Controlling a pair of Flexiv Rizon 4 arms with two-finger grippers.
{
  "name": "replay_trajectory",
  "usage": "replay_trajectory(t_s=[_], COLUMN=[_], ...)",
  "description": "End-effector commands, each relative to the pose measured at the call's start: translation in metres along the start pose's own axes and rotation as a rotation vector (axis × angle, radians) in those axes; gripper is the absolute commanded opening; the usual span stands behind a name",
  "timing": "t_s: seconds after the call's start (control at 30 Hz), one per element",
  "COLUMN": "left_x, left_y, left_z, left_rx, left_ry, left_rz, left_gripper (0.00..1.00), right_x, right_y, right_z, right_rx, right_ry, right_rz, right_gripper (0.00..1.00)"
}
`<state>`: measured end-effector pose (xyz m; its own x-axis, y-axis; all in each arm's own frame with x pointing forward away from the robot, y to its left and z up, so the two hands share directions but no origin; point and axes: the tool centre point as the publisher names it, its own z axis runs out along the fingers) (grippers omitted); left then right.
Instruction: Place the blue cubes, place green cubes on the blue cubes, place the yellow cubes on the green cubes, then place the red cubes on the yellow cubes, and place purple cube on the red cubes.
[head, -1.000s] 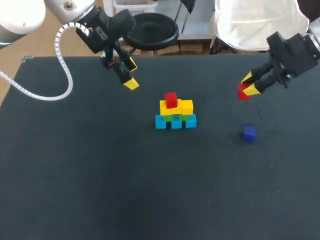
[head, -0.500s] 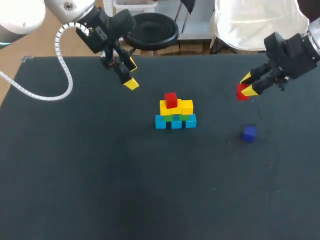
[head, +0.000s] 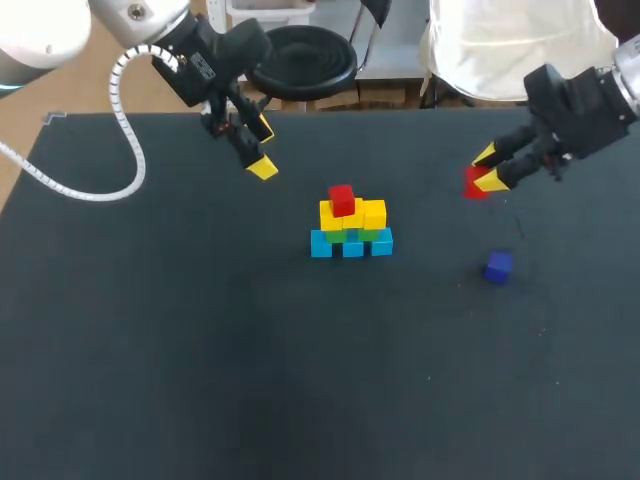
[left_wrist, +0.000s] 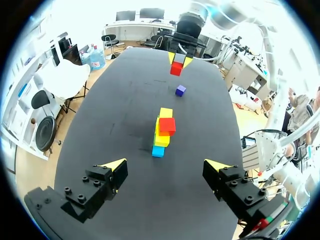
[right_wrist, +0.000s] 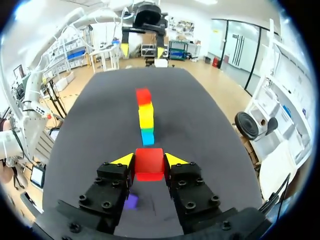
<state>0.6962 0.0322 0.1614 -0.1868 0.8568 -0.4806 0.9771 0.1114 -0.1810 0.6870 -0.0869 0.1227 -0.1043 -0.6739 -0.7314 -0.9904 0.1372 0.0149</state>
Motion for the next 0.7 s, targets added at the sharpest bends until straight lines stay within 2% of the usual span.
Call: replay_trajectory(t_s=[0.03, 0.13, 0.37, 0.57, 0.7], left_x=[0.001, 0.001, 0.001, 0.001, 0.001], left_y=[-0.001, -0.001, -0.001, -0.001, -0.001], left_z=[0.000, 0.000, 0.000, 0.000, 0.000], left_rx=[-0.001, -0.001, -0.001, -0.001, -0.001], left_ry=[-0.003, -0.003, -0.003, -0.003, -0.003], left_rz=[0.002, 0.002, 0.002, 0.002, 0.002], left_gripper=[1.00, 1.00, 1.00, 1.00, 1.00], right_x=[-0.014, -0.027, -0.050, -0.065, -0.073], right_y=[0.006, 0.011, 0.022, 0.020, 0.015], right_z=[0.006, 0.007, 0.008, 0.021, 0.036], right_rx=[0.039, 0.083, 0.128, 0.075, -0.025], right_ry=[0.002, 0.011, -0.052, -0.101, -0.151], right_rz=[0.034, 0.067, 0.087, 0.024, -0.017], right_gripper=[0.00, 0.00, 0.00, 0.00, 0.00])
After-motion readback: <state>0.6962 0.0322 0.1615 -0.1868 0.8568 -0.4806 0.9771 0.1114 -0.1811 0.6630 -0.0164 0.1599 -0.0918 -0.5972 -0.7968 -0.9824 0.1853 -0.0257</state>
